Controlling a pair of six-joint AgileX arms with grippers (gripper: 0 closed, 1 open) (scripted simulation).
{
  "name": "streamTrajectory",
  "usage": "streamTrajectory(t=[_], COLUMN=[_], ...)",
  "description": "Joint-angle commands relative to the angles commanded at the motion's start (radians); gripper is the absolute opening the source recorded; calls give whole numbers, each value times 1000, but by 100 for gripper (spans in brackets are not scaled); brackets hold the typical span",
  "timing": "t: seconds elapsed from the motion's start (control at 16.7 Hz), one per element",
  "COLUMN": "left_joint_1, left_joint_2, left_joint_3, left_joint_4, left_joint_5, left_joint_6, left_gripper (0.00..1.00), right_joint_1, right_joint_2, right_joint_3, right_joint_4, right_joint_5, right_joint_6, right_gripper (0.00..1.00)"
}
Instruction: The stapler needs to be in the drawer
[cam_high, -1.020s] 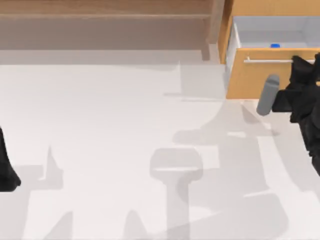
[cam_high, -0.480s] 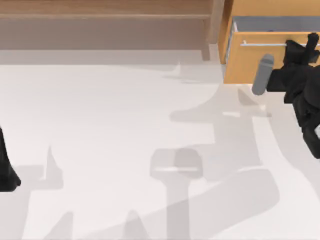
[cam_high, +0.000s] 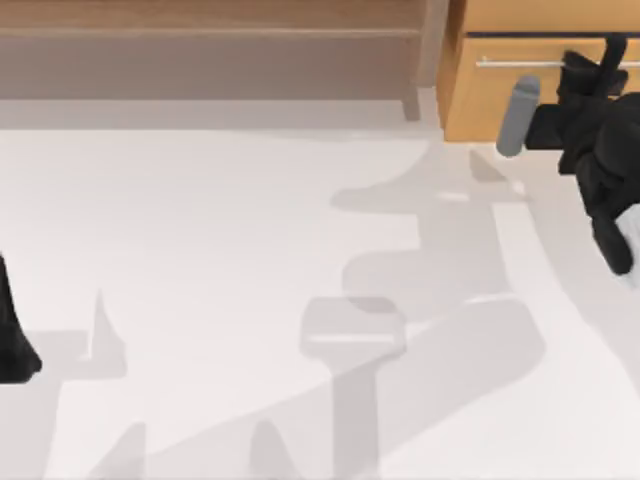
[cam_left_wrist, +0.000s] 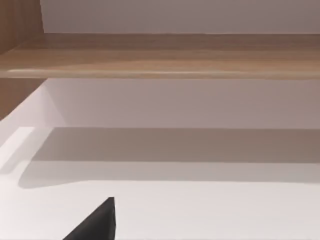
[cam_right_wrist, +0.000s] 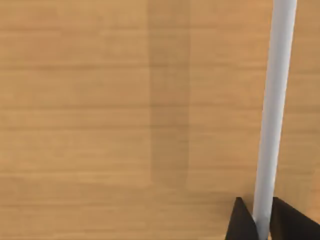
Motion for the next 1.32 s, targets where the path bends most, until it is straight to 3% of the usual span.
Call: streamTrajectory(t=[0.48, 1.26, 1.32], left_joint_1=[0, 0, 0], left_joint_2=[0, 0, 0], left_joint_3=[0, 0, 0], left_joint_4=[0, 0, 0], left_joint_5=[0, 0, 0], left_joint_6=[0, 0, 0], left_gripper=[100, 100, 100], right_joint_1=[-15, -15, -15], right_joint_2=[60, 60, 60], right_joint_3=[108, 108, 108], right_joint_4=[-79, -79, -79], right_joint_5=[-15, -15, -15], right_joint_6=[-2, -2, -2], right_gripper=[0, 98, 100])
